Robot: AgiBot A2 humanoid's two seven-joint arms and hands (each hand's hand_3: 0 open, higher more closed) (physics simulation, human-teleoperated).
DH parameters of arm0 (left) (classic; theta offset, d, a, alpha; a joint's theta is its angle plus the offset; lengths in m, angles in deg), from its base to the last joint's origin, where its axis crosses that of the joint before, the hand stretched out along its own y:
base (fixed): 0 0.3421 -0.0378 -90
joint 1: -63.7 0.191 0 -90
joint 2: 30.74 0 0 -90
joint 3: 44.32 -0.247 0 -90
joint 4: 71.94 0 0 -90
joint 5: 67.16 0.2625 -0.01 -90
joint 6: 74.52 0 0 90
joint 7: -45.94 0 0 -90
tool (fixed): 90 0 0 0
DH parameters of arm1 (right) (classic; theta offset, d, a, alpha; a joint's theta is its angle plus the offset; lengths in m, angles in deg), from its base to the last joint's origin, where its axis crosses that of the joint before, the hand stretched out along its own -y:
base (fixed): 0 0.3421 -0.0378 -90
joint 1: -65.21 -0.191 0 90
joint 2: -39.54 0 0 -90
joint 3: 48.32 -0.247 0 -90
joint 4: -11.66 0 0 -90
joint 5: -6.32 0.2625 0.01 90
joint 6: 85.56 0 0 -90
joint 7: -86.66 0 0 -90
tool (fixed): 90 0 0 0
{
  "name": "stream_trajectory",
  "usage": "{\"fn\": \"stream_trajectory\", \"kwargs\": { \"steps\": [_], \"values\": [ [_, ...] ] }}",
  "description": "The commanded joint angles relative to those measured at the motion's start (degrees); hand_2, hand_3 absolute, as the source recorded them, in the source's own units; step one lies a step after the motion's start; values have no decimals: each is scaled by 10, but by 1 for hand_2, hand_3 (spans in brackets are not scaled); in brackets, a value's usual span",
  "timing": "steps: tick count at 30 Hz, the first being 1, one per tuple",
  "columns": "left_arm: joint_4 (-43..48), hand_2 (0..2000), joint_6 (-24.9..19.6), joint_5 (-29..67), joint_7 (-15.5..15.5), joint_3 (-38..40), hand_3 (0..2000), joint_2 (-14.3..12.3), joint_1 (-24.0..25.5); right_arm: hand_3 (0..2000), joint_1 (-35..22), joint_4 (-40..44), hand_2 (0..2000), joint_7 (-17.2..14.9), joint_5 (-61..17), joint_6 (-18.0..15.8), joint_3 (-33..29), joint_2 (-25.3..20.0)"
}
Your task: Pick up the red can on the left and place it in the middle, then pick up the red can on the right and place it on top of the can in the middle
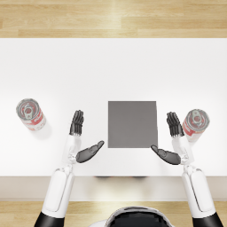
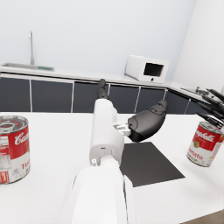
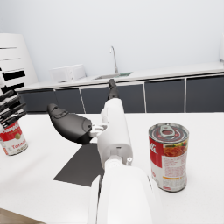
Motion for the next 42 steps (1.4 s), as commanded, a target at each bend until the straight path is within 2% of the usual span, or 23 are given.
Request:
{"fn": "stream_trajectory", "kwargs": {
  "steps": [1, 4, 7, 11, 16, 19, 25, 32, 42],
  "values": [
    [3, 0, -6, 0, -6, 53, 0, -15, -38, 0, -15, -37, 0, 6, 0, 6, -30, -10],
    [-18, 0, -16, 0, -16, 103, 0, -19, -71, 0, -23, -59, 0, 16, 0, 15, -75, -16],
    [-33, 0, -19, 76, -19, 148, 0, -16, -91, 0, -18, -65, 0, 19, -76, 19, -121, -18],
    [-52, 0, -21, 178, -21, 213, 0, -12, -101, 0, -6, -82, 0, 21, -171, 21, -186, -22],
    [-85, 0, -21, 231, -21, 286, 0, -14, -100, 0, 14, -65, 0, 21, -209, 21, -237, -30],
    [-121, 0, -21, 238, -21, 308, 0, -19, -87, 0, 30, -34, 0, 21, -214, 21, -239, -36],
    [-193, 0, -21, 242, -21, 298, 0, -28, -67, 0, 31, 45, 0, 21, -217, 21, -233, -40],
    [-302, 0, -21, 243, -21, 291, 0, -27, -100, 0, 34, 118, 0, 21, -217, 21, -206, -47],
    [-393, 0, -21, 243, -21, 274, 0, -29, -145, 0, -15, 237, 0, 21, -217, 21, -187, -56]
  ]
}}
